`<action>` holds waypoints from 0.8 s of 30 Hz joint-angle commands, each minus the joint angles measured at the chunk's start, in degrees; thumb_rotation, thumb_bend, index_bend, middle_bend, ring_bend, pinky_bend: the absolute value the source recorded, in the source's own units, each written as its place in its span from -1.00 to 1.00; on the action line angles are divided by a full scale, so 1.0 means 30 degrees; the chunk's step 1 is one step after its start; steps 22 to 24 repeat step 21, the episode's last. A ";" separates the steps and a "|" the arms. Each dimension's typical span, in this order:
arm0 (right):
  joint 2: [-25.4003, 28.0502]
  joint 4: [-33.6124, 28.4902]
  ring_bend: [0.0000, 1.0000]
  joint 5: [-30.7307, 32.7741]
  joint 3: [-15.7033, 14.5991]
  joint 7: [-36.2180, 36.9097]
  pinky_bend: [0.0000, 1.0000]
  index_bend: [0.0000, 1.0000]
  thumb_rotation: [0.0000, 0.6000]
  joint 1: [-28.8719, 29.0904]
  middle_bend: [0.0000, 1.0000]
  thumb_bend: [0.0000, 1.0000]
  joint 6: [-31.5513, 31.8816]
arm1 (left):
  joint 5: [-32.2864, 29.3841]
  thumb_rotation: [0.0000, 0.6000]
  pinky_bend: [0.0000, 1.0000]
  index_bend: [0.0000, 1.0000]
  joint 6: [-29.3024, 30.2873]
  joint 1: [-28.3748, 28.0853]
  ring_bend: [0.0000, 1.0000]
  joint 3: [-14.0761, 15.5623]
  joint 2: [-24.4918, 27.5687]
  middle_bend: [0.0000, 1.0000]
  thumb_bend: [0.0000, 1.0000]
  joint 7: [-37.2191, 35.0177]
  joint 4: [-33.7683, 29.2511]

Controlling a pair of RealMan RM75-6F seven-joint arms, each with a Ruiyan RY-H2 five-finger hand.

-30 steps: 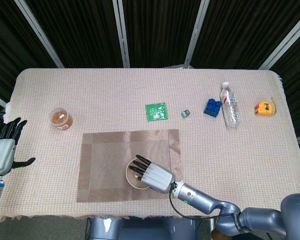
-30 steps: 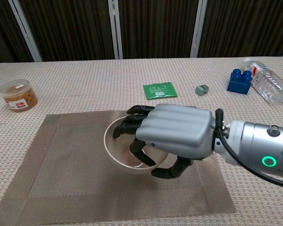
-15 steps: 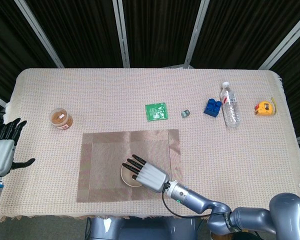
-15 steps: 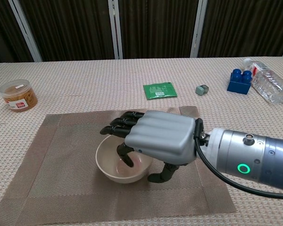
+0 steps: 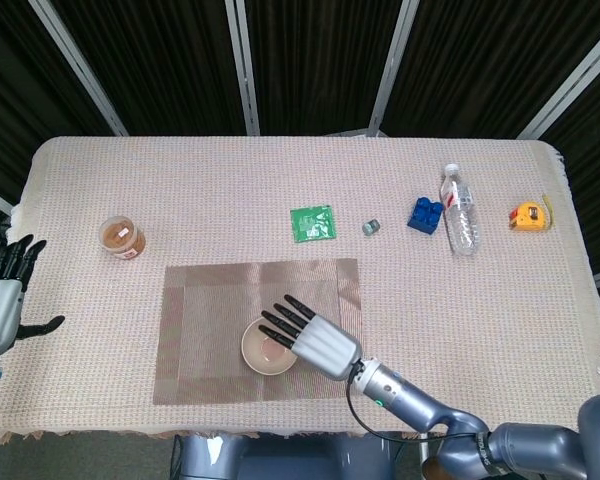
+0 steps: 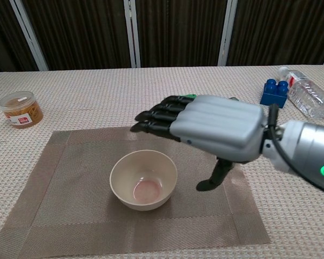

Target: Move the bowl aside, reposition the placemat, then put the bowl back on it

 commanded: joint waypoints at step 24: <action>0.6096 0.2085 -1.00 0.1536 -0.1640 0.8567 -1.00 -1.00 1.00 -0.9152 -1.00 -1.00 1.1993 | 0.3746 1.00 -1.00 -1.00 0.3559 0.2540 -1.00 0.1671 -0.0995 -1.00 -0.87 -0.1074 0.1335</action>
